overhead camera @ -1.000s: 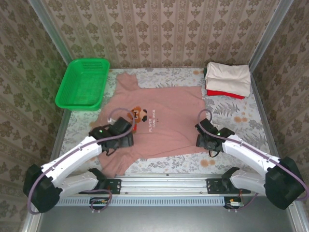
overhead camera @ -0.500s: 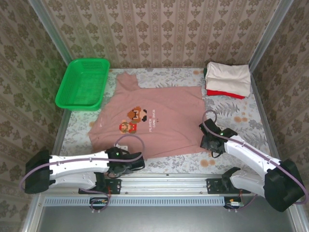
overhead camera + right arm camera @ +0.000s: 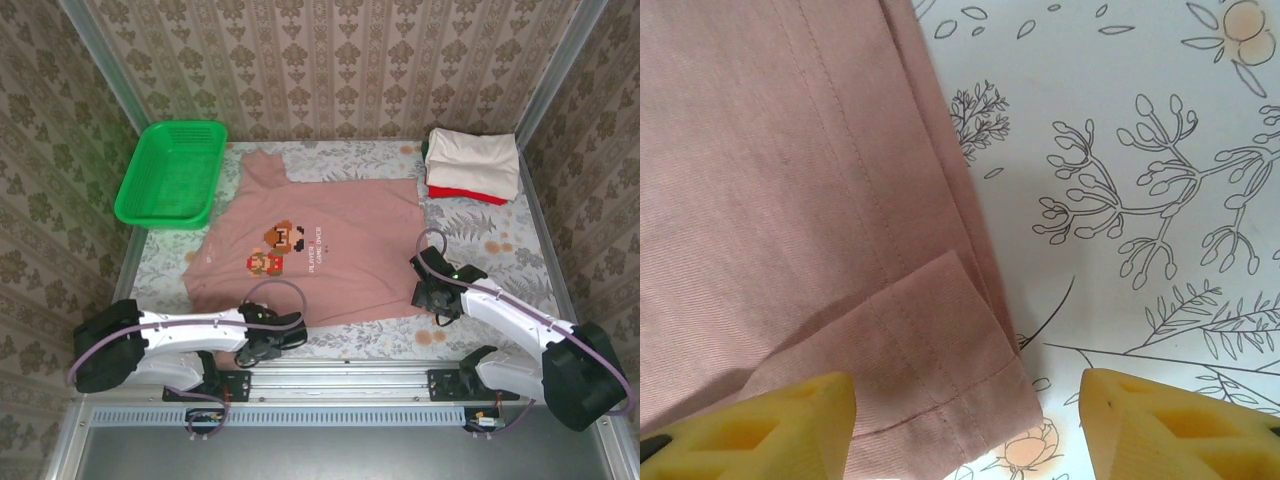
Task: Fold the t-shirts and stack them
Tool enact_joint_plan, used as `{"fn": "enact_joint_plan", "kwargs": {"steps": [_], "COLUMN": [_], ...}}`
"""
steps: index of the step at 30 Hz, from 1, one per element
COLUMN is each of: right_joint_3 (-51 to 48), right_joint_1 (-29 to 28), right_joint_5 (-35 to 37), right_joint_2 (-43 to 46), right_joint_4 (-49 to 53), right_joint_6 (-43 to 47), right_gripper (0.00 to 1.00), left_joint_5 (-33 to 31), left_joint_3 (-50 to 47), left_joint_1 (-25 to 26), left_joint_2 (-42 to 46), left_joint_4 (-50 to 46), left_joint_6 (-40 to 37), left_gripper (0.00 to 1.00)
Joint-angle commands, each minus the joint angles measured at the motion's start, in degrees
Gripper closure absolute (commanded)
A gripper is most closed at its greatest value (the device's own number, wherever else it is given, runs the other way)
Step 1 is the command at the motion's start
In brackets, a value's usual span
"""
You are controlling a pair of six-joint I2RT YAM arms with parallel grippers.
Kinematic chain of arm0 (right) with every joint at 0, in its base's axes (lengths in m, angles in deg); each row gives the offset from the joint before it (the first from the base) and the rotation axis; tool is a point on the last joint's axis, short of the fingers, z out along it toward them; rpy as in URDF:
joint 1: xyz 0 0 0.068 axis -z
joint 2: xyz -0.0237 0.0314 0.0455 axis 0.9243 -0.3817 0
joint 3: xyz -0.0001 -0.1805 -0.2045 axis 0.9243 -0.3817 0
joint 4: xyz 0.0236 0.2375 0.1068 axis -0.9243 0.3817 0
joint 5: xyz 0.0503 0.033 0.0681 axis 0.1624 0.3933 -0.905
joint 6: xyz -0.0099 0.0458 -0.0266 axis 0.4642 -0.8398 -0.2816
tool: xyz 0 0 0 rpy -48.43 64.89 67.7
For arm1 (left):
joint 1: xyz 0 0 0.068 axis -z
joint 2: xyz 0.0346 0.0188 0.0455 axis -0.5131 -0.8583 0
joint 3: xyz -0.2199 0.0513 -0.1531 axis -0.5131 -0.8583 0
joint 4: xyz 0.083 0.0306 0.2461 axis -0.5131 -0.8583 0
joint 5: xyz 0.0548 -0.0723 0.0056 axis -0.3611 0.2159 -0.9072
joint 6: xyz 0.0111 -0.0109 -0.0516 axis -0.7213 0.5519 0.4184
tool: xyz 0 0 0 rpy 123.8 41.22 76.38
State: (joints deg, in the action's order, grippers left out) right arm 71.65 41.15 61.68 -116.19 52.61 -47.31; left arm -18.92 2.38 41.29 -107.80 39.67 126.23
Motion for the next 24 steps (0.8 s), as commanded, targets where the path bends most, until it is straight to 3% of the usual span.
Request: {"fn": "enact_joint_plan", "kwargs": {"steps": [1,10,17,24], "right_joint_3": [-2.20,-1.98,0.16,1.46], "right_joint_1": [-0.63,-1.31,-4.83,-5.58], "right_joint_5": [-1.09,-0.74,-0.06,0.95], "right_joint_2": [-1.29,-2.23,-4.76,-6.62], "right_joint_4": [-1.87,-2.65,-2.41,-1.46], "right_joint_6": [-2.66,-3.25,-5.55,-5.50], "right_gripper": [0.38,0.52,0.52,0.83], "left_joint_5": [2.69,-0.08,-3.73,-5.38], "left_joint_3": [-2.49,0.92,5.51,9.89], "left_joint_1": [-1.13,-3.30,-8.40,-15.56], "left_joint_2": [-3.22,2.31,9.90,13.59], "left_joint_4": [6.81,1.18,-6.05,-8.60], "left_joint_6": [-2.84,-8.42,-15.23,-23.99], "left_gripper": [0.75,1.00,1.00,1.00]}}
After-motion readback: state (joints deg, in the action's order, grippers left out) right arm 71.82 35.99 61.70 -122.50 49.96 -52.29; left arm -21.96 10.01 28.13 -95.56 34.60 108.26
